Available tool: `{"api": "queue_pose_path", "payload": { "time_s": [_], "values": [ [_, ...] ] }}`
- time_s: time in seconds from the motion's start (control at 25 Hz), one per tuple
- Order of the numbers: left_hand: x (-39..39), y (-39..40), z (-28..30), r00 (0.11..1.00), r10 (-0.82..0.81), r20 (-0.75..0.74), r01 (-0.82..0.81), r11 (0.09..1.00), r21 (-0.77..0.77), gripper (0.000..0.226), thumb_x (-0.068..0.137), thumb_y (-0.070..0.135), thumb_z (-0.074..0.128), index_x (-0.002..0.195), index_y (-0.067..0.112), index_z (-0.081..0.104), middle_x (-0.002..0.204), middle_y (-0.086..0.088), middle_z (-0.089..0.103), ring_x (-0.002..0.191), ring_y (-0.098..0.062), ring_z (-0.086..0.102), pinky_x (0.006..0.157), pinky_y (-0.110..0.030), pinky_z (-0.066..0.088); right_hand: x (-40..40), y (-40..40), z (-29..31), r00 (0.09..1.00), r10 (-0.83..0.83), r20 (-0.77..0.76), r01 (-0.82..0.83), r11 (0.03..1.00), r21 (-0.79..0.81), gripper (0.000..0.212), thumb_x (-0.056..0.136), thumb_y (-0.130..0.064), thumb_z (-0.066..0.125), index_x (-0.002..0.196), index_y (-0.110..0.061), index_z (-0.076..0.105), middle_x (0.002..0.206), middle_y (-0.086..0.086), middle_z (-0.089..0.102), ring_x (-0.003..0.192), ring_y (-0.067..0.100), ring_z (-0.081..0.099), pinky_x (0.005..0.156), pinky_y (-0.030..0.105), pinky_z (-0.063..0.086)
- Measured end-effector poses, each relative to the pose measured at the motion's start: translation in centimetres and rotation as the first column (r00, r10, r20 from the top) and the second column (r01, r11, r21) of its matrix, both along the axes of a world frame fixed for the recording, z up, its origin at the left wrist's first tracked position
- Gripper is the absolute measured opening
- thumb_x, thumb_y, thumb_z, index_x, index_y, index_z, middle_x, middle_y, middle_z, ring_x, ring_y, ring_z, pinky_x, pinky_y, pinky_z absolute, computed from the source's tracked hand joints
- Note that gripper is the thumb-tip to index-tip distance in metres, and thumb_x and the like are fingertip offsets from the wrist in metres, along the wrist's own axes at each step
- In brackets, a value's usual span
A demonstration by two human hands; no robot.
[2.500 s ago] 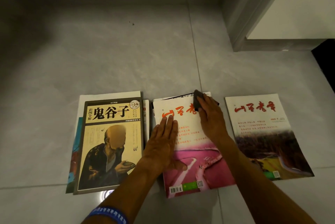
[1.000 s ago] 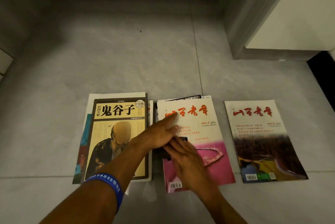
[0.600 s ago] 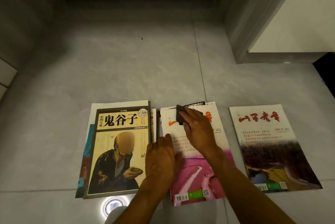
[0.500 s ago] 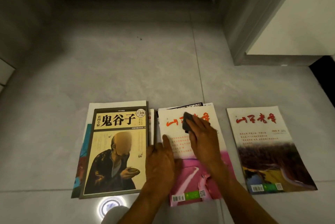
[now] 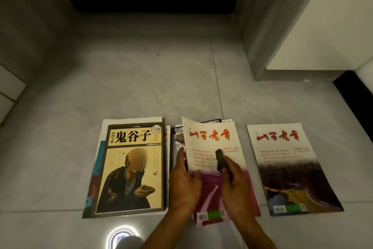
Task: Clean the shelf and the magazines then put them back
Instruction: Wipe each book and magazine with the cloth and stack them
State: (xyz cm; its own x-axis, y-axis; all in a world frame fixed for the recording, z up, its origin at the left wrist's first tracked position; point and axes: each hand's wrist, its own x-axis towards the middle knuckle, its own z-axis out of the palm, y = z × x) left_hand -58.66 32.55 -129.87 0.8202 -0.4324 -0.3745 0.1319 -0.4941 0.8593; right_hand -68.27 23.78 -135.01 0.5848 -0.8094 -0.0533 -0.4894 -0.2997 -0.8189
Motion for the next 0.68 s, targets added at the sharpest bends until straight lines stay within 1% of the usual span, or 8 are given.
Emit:
{"api": "queue_pose_path", "payload": {
  "time_s": [0.04,0.12,0.24,0.32,0.4,0.48,0.56,0.68],
  "values": [
    [0.4,-0.1,0.4,1.000,-0.015,0.027,0.016,1.000,-0.007,0.053,0.091,0.011,0.062,0.128,0.042,0.041,0.123,0.012,0.056,0.118,-0.019,0.058,0.088,-0.038,0.056,0.9,-0.3,2.1,0.994,-0.040,0.099,0.038,0.999,0.021,0.033,0.100,-0.036,0.043,0.131,-0.045,0.047,0.136,-0.007,0.053,0.122,0.015,0.053,0.093,0.042,0.054],
    [1.8,-0.2,1.8,0.991,-0.100,0.092,0.105,0.993,-0.052,0.040,0.091,0.006,0.060,0.113,0.039,0.058,0.108,0.015,0.063,0.106,-0.015,0.064,0.084,-0.037,0.059,2.3,-1.3,6.1,0.983,0.083,0.162,-0.041,0.968,-0.248,0.035,0.103,-0.037,0.033,0.137,-0.035,0.043,0.141,-0.003,0.047,0.126,0.016,0.046,0.102,0.039,0.046],
    [3.9,-0.6,3.8,0.883,-0.318,0.345,0.351,0.936,-0.036,0.027,0.086,0.003,0.063,0.095,0.027,0.072,0.094,0.014,0.069,0.088,-0.004,0.064,0.077,-0.027,0.057,3.9,-4.1,9.4,0.902,0.370,-0.222,-0.398,0.511,-0.762,0.043,0.098,-0.031,0.038,0.141,-0.024,0.043,0.147,0.007,0.045,0.137,0.030,0.038,0.111,0.049,0.030],
    [4.7,-0.7,4.9,0.721,-0.380,0.580,0.434,0.899,0.049,0.019,0.082,0.007,0.066,0.091,0.022,0.074,0.091,0.007,0.071,0.086,-0.008,0.061,0.077,-0.026,0.052,4.1,-6.1,10.3,0.832,0.371,-0.412,-0.531,0.321,-0.784,0.051,0.086,-0.015,0.051,0.137,-0.021,0.050,0.136,0.007,0.054,0.132,0.031,0.044,0.112,0.054,0.026],
    [4.8,-0.8,6.2,0.613,-0.419,0.670,0.439,0.885,0.152,0.020,0.084,0.016,0.069,0.100,0.026,0.074,0.097,0.007,0.073,0.090,-0.010,0.062,0.081,-0.019,0.044,3.6,-7.9,10.9,0.738,0.397,-0.546,-0.660,0.255,-0.706,0.058,0.074,-0.010,0.068,0.128,-0.022,0.051,0.118,0.003,0.058,0.114,0.026,0.053,0.106,0.048,0.035],
    [5.4,-0.4,6.7,0.578,-0.498,0.646,0.408,0.862,0.300,0.019,0.086,0.032,0.069,0.105,0.031,0.072,0.098,0.013,0.072,0.090,-0.009,0.064,0.079,-0.020,0.044,2.8,-9.2,11.3,0.651,0.442,-0.617,-0.754,0.286,-0.592,0.065,0.063,-0.016,0.081,0.119,-0.026,0.050,0.108,-0.001,0.058,0.098,0.019,0.054,0.091,0.037,0.045],
    [6.7,0.9,6.5,0.688,-0.515,0.512,0.399,0.857,0.326,0.018,0.083,0.038,0.072,0.101,0.034,0.072,0.095,0.017,0.071,0.089,-0.007,0.066,0.077,-0.024,0.052,1.7,-10.1,11.9,0.648,0.448,-0.615,-0.761,0.400,-0.511,0.068,0.056,-0.020,0.085,0.114,-0.030,0.050,0.104,-0.004,0.059,0.090,0.016,0.056,0.084,0.033,0.047],
    [7.3,2.5,6.9,0.968,-0.228,0.106,0.239,0.965,-0.106,0.019,0.078,0.017,0.077,0.092,0.027,0.072,0.085,0.016,0.073,0.082,-0.001,0.068,0.062,-0.017,0.054,0.4,-11.1,12.5,0.723,0.497,-0.480,-0.684,0.615,-0.392,0.045,0.074,-0.028,0.070,0.112,-0.038,0.047,0.105,-0.007,0.060,0.088,0.014,0.058,0.084,0.031,0.048]
  ]
}}
